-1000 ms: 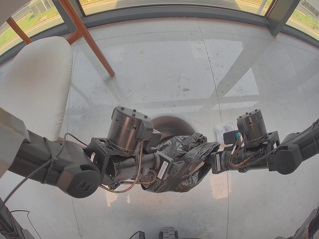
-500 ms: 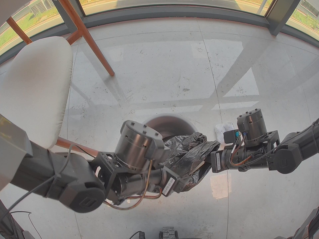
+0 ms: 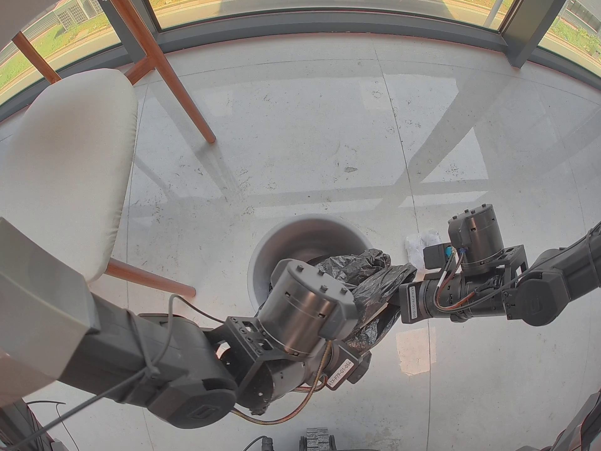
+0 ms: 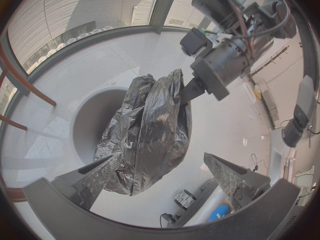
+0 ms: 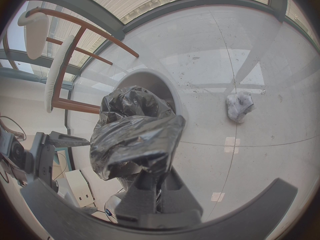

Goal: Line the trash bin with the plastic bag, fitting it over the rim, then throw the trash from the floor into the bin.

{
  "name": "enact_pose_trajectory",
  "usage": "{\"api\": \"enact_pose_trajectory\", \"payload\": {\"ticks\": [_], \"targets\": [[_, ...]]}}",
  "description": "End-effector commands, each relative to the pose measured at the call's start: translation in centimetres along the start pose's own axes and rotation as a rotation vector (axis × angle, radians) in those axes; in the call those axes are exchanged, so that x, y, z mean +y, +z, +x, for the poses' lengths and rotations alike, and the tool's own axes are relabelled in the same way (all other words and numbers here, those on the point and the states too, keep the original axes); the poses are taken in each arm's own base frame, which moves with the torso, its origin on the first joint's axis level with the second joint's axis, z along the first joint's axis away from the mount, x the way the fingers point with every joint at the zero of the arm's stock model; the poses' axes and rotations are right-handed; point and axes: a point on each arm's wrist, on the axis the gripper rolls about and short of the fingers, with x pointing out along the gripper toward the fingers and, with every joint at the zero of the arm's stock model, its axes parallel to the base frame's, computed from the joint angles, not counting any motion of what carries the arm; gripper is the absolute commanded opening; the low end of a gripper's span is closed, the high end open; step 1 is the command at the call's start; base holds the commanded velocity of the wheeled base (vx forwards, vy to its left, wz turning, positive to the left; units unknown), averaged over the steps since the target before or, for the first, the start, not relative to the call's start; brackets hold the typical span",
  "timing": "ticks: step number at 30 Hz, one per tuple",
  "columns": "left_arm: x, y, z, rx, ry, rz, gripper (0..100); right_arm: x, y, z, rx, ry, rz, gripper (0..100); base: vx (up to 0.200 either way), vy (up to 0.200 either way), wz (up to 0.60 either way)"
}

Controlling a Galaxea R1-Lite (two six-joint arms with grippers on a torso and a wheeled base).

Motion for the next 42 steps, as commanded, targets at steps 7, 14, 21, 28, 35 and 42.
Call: {"api": "enact_pose_trajectory", "payload": {"ticks": [7, 14, 21, 28, 35, 42], "targets": [[-0.7, 1.4, 2.8, 0.015, 0.133, 0.006, 100, 0.0, 0.0, 0.0, 0.001, 0.001, 0.000, 0, 0.000, 0.000, 0.00], [0.4, 1.5, 3.2, 0.024, 0.197, -0.005, 100, 0.0, 0.0, -0.1, -0.001, -0.002, 0.000, 0, 0.000, 0.000, 0.00], [6.0, 1.2, 3.7, 0.049, 0.321, -0.056, 100, -0.2, 0.0, -0.1, -0.003, -0.006, 0.006, 0, 0.000, 0.000, 0.00], [9.3, 0.6, 2.8, 0.066, 0.384, -0.085, 100, -0.4, 0.2, -0.1, -0.010, -0.015, 0.011, 0, 0.000, 0.000, 0.00], [12.3, 0.2, 1.6, 0.073, 0.448, -0.098, 100, -0.5, 0.3, -0.2, -0.020, -0.039, 0.015, 0, 0.000, 0.000, 0.00], [14.0, 0.1, 1.2, 0.070, 0.476, -0.128, 100, -1.0, 0.6, -0.3, -0.032, -0.050, 0.027, 0, 0.000, 0.000, 0.00]]}}
